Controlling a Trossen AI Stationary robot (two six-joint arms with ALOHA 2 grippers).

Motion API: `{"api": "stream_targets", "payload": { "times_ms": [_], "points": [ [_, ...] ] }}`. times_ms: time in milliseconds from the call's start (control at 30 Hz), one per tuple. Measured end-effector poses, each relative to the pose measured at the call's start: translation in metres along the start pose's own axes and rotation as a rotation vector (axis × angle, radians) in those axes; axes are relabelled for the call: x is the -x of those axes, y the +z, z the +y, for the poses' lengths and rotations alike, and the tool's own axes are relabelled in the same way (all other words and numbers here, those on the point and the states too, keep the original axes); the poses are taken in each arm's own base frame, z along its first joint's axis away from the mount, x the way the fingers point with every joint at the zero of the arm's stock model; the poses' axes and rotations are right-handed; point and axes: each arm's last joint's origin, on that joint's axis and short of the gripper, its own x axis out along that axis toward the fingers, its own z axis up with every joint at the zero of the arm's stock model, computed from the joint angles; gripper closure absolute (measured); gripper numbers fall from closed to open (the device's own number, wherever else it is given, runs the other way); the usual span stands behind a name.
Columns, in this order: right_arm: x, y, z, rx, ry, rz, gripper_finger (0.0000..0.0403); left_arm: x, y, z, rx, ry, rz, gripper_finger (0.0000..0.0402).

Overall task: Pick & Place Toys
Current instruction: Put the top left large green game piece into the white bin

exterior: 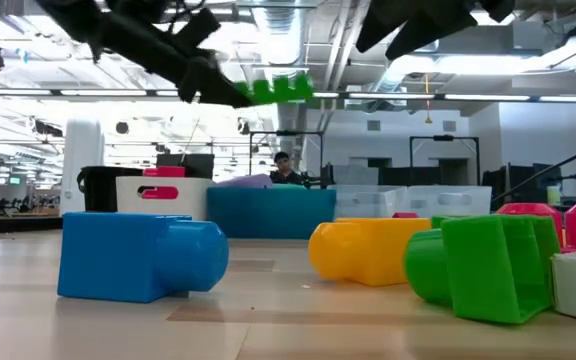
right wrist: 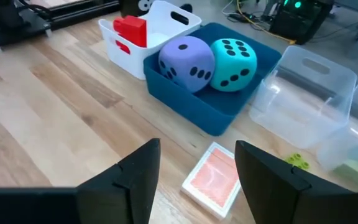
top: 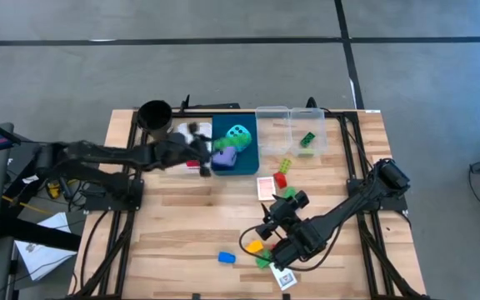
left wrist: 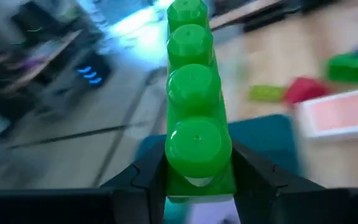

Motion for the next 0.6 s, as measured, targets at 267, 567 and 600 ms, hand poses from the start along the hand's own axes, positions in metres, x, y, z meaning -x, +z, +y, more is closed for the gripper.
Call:
{"api": "stream_targets", "payload": {
  "times_ms": [267,567,600],
  "points": [
    [0.000,-0.001,0.003,0.028,0.019,0.001,0.0201,0.044,-0.053,0.015,0.157,0.183,0.193,0.0275],
    [-0.009,0.005,0.005,0.130,0.014,-0.003,0.0201,0.048,-0.102,-0.004,0.299,0.162,0.329,0.0275],
    [-0.011,0.006,0.005,0.135,0.012,-0.004,0.0201,0.046,-0.103,-0.005,0.310,0.161,0.336,0.0275]
  ]
}}
